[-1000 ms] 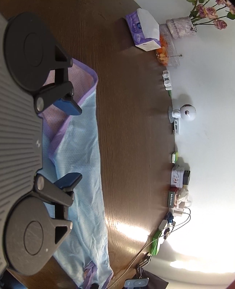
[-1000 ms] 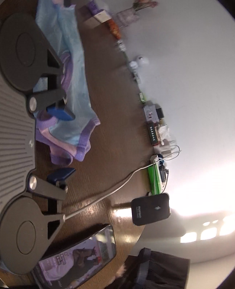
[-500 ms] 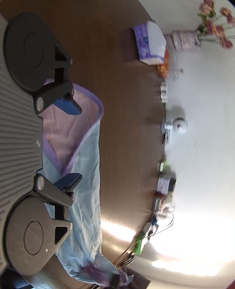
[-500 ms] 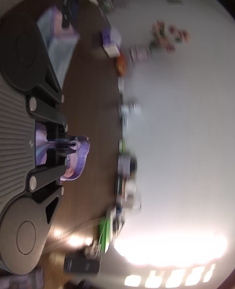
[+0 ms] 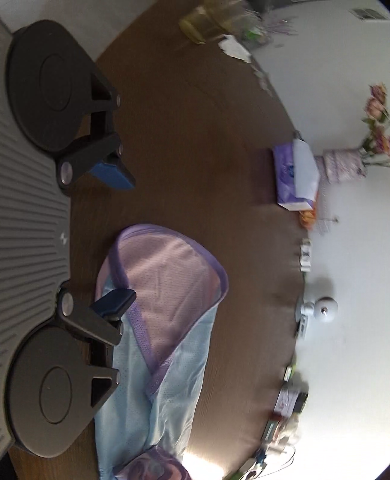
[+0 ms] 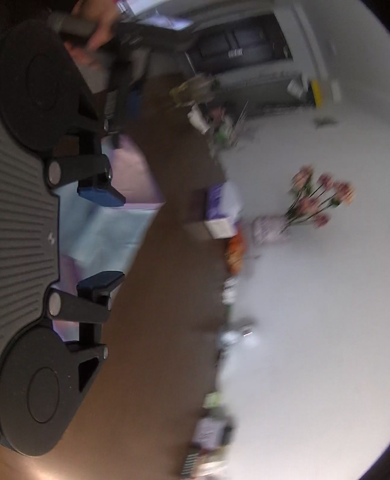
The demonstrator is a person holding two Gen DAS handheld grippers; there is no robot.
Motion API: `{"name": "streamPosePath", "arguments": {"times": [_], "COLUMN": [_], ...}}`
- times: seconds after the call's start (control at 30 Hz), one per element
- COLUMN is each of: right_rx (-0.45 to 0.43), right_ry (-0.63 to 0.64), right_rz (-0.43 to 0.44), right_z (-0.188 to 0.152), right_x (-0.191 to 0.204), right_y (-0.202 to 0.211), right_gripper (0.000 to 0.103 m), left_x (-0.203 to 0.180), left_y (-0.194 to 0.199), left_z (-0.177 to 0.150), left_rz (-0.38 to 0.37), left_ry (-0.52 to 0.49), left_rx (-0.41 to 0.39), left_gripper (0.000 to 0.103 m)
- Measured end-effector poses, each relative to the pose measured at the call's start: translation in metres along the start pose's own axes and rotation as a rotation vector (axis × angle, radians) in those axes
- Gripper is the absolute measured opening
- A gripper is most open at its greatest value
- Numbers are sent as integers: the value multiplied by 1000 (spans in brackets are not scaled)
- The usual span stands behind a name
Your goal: Fold clothes
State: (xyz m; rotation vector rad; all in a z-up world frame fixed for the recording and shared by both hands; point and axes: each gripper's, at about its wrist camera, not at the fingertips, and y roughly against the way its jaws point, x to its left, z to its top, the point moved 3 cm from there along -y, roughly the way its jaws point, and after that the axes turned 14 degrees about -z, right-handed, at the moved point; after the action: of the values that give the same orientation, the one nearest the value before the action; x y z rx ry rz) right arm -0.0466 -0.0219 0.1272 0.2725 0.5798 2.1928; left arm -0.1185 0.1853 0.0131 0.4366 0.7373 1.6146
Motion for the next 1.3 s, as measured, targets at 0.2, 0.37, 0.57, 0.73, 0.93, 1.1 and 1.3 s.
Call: {"name": "streamPosePath", "arguments": {"times": [0.2, 0.37, 0.57, 0.73, 0.93, 1.1, 1.3], "right_rx": [162, 281, 303, 291, 265, 316, 349], "right_ry": [496, 655, 672, 665, 459, 177, -77], "right_rz": [238, 434, 488, 542, 186, -100, -398], "right_z": [50, 57, 58, 54, 64, 76, 81], "right_x": [3, 49, 71, 79, 8, -90, -205], "right_y": [-112, -201, -239, -236, -262, -271, -260], "right_gripper": [47, 38, 36, 0, 0, 0, 0], "left_x": [-8, -18, -25, -15, -19, -83, -158], "left_y": [-2, 0, -1, -16, -87, -181, -268], "left_z": [-6, -9, -9, 9, 97, 176, 242], "left_rz": [8, 29, 8, -4, -82, -224, -341], "left_ry": [36, 52, 52, 20, -153, -264, -327], "left_rx": [-6, -19, -37, -43, -55, -17, -41], "left_gripper": [52, 39, 8, 5, 5, 5, 9]}}
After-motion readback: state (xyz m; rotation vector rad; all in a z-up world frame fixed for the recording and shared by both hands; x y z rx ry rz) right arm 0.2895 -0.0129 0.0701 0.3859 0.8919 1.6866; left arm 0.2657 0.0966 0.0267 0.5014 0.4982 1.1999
